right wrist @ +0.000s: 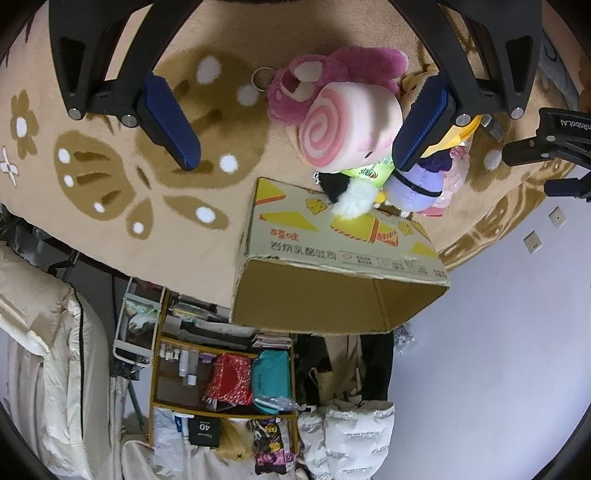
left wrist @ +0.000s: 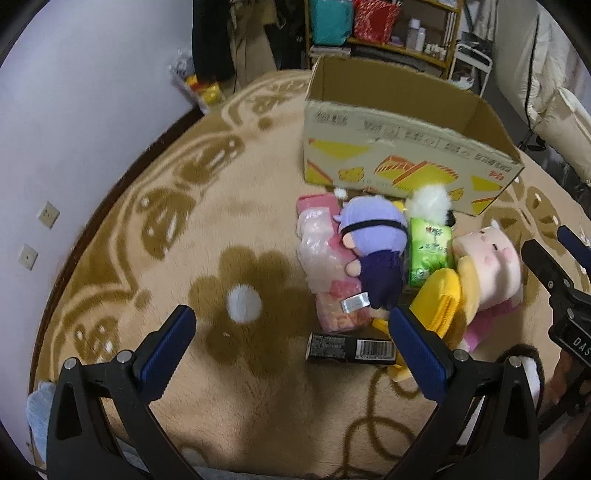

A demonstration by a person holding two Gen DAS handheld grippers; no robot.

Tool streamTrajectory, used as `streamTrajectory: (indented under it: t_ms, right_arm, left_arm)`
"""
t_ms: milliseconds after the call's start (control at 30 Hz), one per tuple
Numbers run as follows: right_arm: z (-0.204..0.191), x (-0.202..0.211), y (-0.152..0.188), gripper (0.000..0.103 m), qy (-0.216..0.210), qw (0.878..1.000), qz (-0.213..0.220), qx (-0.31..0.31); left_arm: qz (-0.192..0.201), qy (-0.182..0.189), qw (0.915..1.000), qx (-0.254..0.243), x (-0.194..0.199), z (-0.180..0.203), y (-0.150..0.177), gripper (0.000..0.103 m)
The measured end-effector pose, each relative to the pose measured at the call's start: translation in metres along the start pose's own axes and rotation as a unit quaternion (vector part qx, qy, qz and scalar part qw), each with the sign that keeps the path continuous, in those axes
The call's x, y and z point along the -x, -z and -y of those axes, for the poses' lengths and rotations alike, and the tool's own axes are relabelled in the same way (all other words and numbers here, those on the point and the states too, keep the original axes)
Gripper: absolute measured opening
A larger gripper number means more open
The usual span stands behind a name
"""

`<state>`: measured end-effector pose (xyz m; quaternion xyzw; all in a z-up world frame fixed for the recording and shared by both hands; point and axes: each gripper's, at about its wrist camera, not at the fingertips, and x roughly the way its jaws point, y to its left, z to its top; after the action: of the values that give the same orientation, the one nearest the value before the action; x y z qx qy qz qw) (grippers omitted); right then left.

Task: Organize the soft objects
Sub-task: 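Grasp the pink swirl roll with the right tool while the left grasps the black box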

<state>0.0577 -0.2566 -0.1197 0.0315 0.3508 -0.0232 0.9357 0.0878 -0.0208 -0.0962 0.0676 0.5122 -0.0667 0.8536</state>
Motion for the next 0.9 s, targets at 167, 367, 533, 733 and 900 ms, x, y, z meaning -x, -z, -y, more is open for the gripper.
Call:
streamTrajectory:
  t_ms: [167,367,533,733,900]
  right_arm:
    - [-0.004,-0.013,0.002,0.103,-0.012,1.000,-0.016,-0.002]
    - [-0.008,-0.028,0.003,0.103,-0.017,0.999,-0.032,-0.001]
    - [-0.011,-0.037,0.005,0.103,-0.012,0.999,-0.040,0.005]
    - [-0.014,-0.043,0.006,0.103,-0.014,0.999,-0.049,0.010]
    - [-0.012,-0.044,0.007,0.103,-0.018,0.998,-0.054,0.005]
  left_arm:
    - [-0.025,0.008,0.9997,0.004,-0.012,0.000,0.000,0.103]
    - [-0.048,0.018,0.9987,0.001,-0.025,0.002,0.000,0.103]
    - [-0.063,0.028,0.9976,-0.006,-0.031,0.007,0.002,0.103]
    - [-0.085,0.042,0.9954,-0.016,-0.039,0.014,0.004,0.103]
    - [-0.100,0.050,0.9936,-0.016,-0.045,0.016,0.005,0.103]
